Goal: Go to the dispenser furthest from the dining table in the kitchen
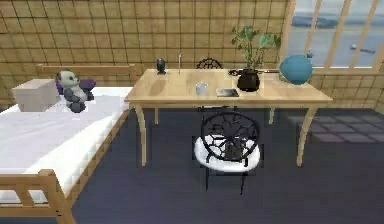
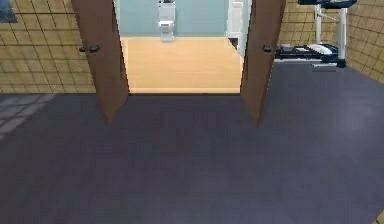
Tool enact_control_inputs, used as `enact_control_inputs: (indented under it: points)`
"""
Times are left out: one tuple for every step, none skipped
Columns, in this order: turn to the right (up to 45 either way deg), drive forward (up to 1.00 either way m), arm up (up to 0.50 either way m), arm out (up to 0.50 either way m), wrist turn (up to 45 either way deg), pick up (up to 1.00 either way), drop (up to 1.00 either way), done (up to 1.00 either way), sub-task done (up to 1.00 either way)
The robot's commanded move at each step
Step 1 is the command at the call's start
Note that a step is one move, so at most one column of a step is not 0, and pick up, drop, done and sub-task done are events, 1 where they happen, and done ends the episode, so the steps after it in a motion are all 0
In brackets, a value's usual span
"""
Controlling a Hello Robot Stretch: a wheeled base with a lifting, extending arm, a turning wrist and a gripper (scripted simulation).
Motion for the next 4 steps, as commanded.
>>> enact_control_inputs:
  points:
    - [45.0, 0.00, 0.00, 0.00, 0.0, 0.00, 0.00, 0.00, 0.00]
    - [45.0, 0.00, 0.00, 0.00, 0.0, 0.00, 0.00, 0.00, 0.00]
    - [0.0, 1.00, 0.00, 0.00, 0.0, 0.00, 0.00, 0.00, 0.00]
    - [0.0, 1.00, 0.00, 0.00, 0.0, 0.00, 0.00, 0.00, 0.00]
